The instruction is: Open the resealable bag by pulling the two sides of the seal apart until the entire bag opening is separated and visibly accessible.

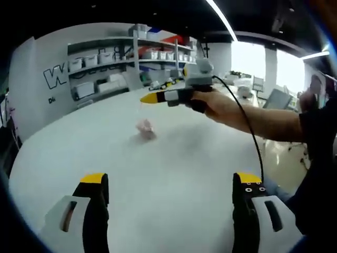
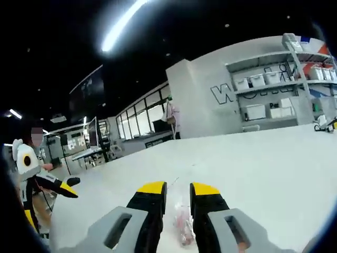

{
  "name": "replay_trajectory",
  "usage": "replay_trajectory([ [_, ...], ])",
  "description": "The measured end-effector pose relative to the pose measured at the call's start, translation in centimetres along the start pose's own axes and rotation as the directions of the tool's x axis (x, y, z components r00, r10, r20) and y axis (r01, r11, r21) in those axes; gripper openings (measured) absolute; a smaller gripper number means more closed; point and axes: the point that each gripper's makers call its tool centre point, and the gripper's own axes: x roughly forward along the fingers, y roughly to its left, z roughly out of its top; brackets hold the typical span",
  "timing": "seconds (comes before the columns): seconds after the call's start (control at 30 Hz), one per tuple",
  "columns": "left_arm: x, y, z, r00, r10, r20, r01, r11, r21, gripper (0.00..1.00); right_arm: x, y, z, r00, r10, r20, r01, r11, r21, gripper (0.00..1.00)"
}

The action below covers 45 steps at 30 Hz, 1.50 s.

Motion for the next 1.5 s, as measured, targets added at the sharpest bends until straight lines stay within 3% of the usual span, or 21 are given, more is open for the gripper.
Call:
replay_trajectory([
  [0.43,-0.5,0.0,0.2,1.000,0.009,0.004,-0.009,1.000,0.003,0.96,-0.7,0.7,-0.5,1.000,0.011,-0.013,-0.011,1.000,-0.013,0.13],
  [0.73,-0.6,-0.4,0.3,1.000,0.005,0.011,-0.005,1.000,0.002,0.96,-2.5,0.6,-2.6,0.997,0.002,-0.071,-0.005,0.999,-0.044,0.15],
  [1.13,-0.7,-1.1,0.3,1.000,-0.003,0.012,0.003,1.000,0.006,0.95,-4.5,0.3,-5.2,0.990,-0.010,-0.139,0.001,0.998,-0.067,0.25],
  [1.5,-0.8,-1.1,0.3,1.000,-0.001,0.018,0.001,1.000,0.003,0.95,-5.5,0.9,-6.0,0.987,-0.002,-0.161,-0.010,0.997,-0.076,0.42],
])
